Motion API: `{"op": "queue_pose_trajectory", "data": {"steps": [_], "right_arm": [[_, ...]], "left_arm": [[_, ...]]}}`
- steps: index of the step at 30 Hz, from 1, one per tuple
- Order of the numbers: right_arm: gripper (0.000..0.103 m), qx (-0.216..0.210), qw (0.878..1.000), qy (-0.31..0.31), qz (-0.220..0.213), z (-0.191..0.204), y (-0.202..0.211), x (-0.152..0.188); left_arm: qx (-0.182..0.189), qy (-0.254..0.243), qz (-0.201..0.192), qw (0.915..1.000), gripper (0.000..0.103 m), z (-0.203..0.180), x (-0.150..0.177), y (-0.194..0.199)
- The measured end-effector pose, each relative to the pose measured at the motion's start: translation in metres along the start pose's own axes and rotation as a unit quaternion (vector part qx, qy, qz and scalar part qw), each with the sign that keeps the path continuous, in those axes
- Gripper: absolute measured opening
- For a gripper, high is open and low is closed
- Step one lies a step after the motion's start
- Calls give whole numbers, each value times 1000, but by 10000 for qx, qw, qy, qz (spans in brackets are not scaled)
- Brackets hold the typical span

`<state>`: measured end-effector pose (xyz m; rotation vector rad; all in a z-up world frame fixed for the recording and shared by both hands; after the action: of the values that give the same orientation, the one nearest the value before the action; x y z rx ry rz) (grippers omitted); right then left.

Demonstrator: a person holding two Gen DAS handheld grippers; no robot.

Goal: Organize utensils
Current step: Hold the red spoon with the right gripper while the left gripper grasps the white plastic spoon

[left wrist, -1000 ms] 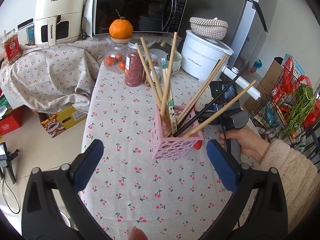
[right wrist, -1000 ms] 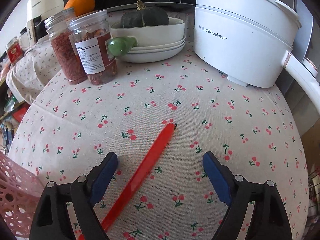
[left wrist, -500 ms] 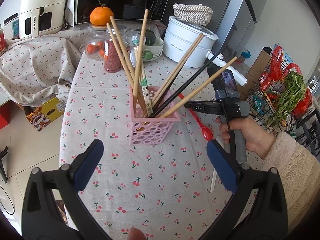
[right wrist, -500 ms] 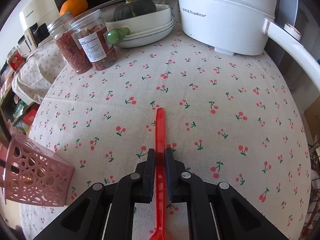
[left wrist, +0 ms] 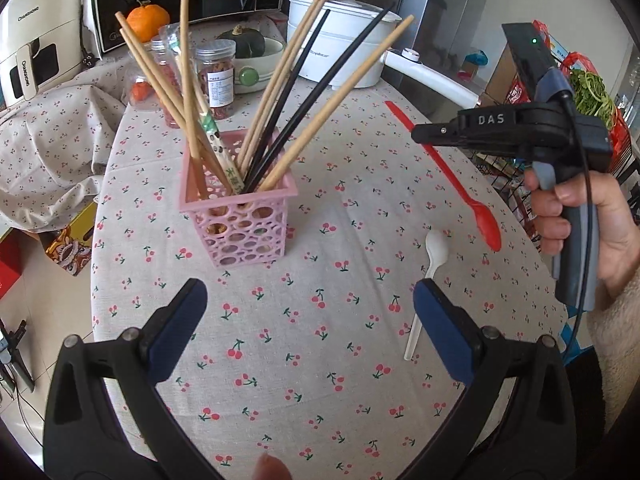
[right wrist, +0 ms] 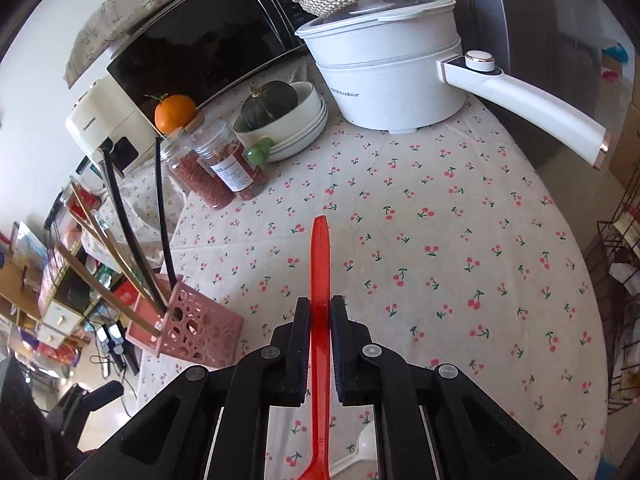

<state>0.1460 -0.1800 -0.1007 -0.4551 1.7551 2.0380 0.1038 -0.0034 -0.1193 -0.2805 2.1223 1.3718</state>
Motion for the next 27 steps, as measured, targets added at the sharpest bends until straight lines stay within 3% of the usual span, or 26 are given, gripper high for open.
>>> {"op": "queue_pose_trajectory", "data": {"steps": [5,11,14,17,18,24,27], "right_arm": [[10,229,9994,-228,112,-21,21,21],[10,429,9982,-374,211,-44,16,36],[10,590,9972,-381,245,-60,16,42],[10,658,9963,-475,272,-76,19,43],[10,667,9961,-506,273,-81,19,42],[10,697,9959,-522,241,-93,22,39],[10,771,9960,-357,286,-91,18,41]], "left_arm": [[14,-389,502,9980,102,-25,1,-34],[514,-549,877,9933,101,-62,1,-75],[566,-866,983,9898,90,-82,1,-94],[930,-1005,1194,9834,61,-104,2,-110],[1029,-1021,1255,9814,56,-108,2,-115],[1028,-1568,1431,9718,50,-134,5,-138],[801,-1796,1543,9683,45,-138,6,-148]]}}
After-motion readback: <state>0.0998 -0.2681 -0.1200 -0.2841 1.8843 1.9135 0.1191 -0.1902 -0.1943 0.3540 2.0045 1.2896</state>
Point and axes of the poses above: each gripper's, at about its wrist camera, not at the fingertips, and y roughly against the way its jaws point, z to its left, x to its underside, the point moved 6 cm from there along -y, roughly the way its jaws point, and after that the axes turned 11 degrees about x, right-handed, at the moved point
